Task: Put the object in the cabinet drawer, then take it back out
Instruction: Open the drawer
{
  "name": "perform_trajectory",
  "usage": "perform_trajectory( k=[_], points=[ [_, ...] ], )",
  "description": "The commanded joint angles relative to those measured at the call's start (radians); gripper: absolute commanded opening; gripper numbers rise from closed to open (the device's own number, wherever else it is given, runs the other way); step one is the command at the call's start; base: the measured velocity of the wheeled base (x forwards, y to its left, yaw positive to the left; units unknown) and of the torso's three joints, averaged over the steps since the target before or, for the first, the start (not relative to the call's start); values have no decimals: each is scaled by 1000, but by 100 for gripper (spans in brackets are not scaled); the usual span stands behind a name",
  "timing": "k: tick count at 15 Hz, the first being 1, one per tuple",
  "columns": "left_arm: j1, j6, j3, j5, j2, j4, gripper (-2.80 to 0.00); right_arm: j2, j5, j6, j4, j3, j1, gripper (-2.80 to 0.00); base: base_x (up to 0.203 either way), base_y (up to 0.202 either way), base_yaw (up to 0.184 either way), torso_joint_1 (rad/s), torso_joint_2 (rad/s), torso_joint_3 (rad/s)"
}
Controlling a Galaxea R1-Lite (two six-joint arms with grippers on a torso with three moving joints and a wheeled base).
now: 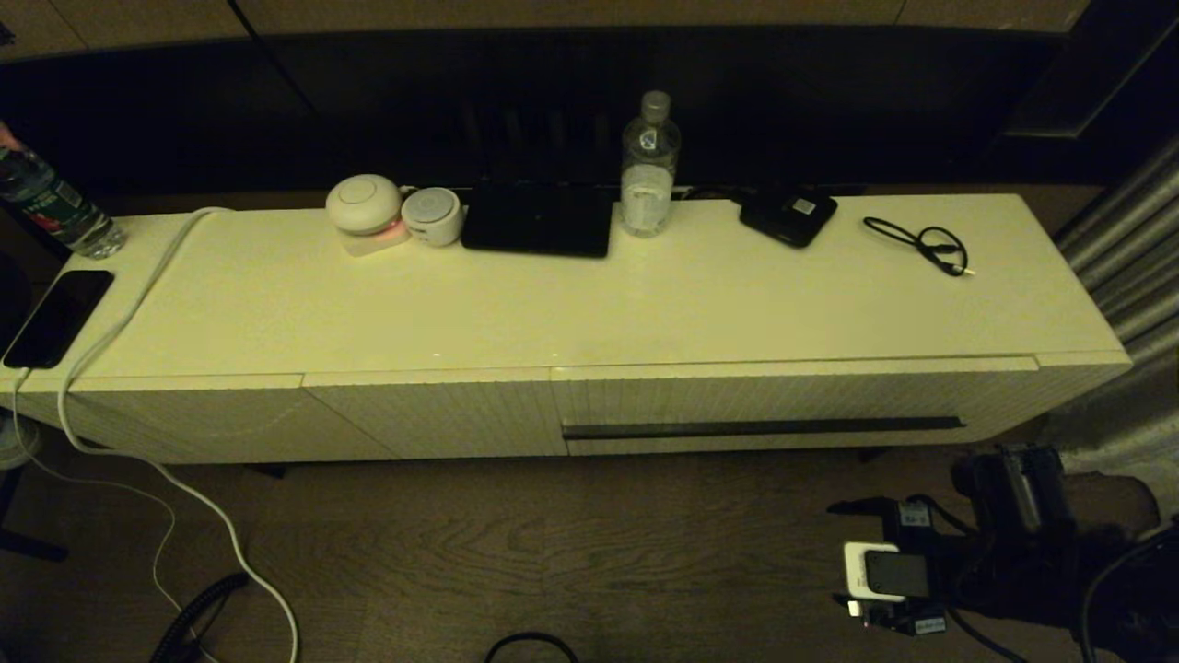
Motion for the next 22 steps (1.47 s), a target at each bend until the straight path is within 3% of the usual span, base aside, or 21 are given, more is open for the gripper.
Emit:
perform_trajectory(
  k=[1, 22],
  points=[
    [0, -1, 0, 0, 0, 0, -280, 45, -7, -21, 24, -63, 0, 0, 0, 0, 0, 0, 0, 0],
    [0, -1, 1, 0, -2, 0, -280, 299, -95, -31, 36, -388, -48, 0, 0, 0, 0, 0, 0, 0]
  ],
)
